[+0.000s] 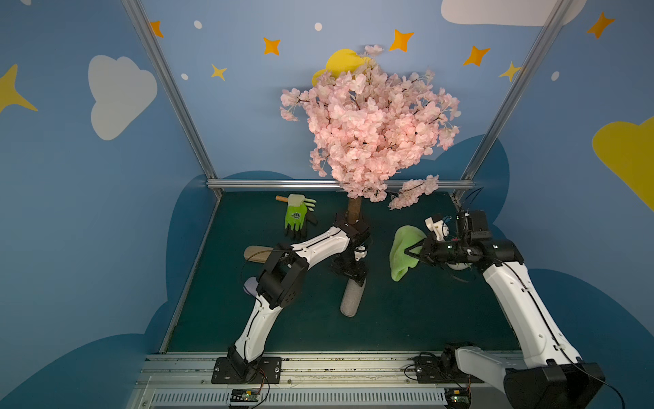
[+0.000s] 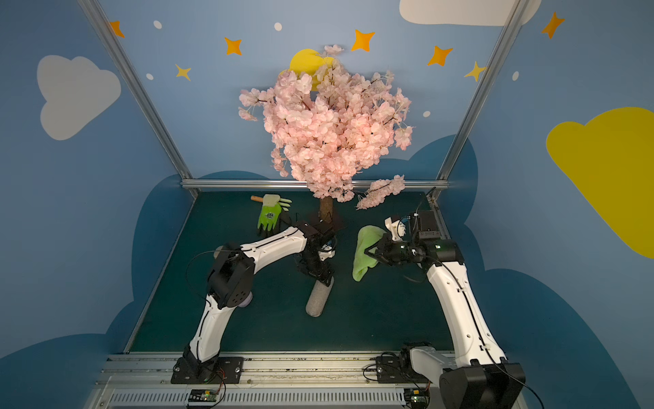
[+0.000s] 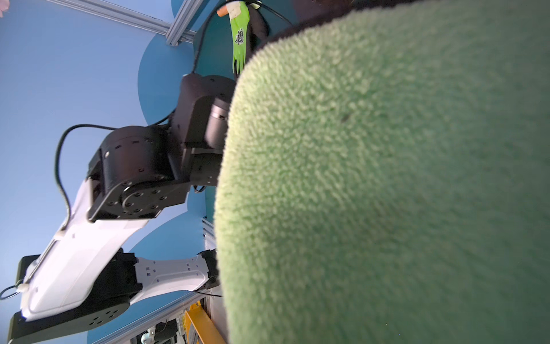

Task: Wipe the eyeglass case
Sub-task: Adjust the eyeglass case at the center of the board.

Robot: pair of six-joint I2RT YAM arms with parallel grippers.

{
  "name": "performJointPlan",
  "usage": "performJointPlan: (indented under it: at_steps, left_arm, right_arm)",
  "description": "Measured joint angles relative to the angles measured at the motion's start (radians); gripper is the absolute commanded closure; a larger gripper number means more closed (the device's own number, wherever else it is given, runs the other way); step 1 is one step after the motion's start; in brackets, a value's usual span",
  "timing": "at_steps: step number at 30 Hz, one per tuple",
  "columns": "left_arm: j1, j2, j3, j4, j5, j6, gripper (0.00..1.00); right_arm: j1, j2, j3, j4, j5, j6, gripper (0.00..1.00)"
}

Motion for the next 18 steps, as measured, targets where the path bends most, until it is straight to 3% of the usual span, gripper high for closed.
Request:
performJointPlan:
  at_steps: [6, 10, 14, 18]
  left_arm:
    - [-0.068, 0.091, 0.21, -0.078, -0.218, -0.003, 0.07]
    - [-0.1, 0.12, 0.275, -0.109, -0.287, 0.002, 0.07]
    - [-0.101, 0.142, 0.294, -0.115, -0.308, 0.011, 0.08]
    - [-0.058, 0.131, 0.195, -0.096, -0.319, 0.022, 0.09]
  right_arm:
    - [0.002, 0.024, -0.025, 0.025, -0.027, 0.026, 1.0]
    - [0.005, 0.023, -0.034, 0.038, -0.038, 0.032, 1.0]
    - [0.006, 0.023, -0.054, 0.047, -0.042, 0.039, 1.0]
    - [0.006, 0.019, -0.057, 0.047, -0.042, 0.038, 1.0]
